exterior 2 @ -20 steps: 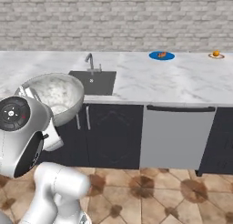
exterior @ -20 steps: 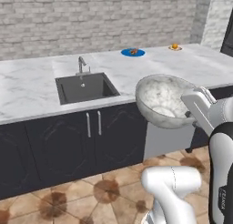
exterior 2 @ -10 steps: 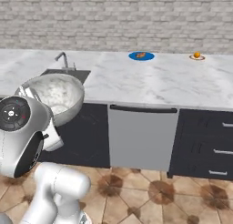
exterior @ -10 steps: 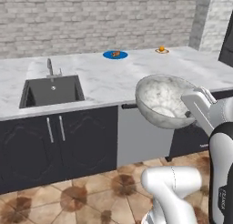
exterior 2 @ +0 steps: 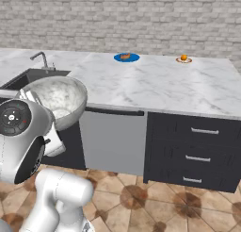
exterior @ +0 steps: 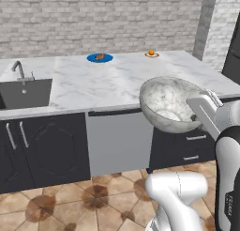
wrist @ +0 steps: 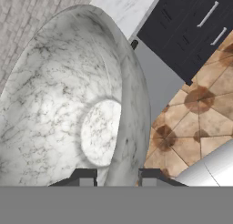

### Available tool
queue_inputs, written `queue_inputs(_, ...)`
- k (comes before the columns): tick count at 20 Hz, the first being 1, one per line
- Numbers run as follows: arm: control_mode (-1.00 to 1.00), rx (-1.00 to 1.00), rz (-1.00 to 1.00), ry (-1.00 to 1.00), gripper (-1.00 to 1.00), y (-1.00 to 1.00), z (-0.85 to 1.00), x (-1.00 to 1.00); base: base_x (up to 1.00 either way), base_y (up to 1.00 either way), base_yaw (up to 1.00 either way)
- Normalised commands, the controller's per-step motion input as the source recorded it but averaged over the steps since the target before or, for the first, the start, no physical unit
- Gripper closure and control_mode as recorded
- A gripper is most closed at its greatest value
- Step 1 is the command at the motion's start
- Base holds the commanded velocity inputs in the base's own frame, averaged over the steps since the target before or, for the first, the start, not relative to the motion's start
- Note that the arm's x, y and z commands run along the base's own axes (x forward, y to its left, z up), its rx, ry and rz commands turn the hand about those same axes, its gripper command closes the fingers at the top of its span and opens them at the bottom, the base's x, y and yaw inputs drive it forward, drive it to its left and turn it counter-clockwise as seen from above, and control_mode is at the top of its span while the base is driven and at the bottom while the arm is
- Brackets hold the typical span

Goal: Take the smaller bowl and place it next to the appetizer plate on the dining counter , and place the larger bowl next to the plate with cooked food.

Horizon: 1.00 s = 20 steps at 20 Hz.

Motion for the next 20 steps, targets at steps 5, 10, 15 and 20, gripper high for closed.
queue_inputs(5, 1.00, 0.00, 0.00, 0.00, 1.00, 0.00, 0.00, 0.00, 0.05, -1.00, 0.18)
queue_inputs(10, 1.00, 0.00, 0.00, 0.00, 1.00, 0.00, 0.00, 0.00, 0.06, -1.00, 0.18)
queue_inputs(15, 1.00, 0.00, 0.00, 0.00, 1.00, 0.00, 0.00, 0.00, 0.10, -1.00, 0.18)
queue_inputs(20, 1.00, 0.00, 0.00, 0.00, 1.00, 0.00, 0.00, 0.00, 0.14, -1.00, 0.18)
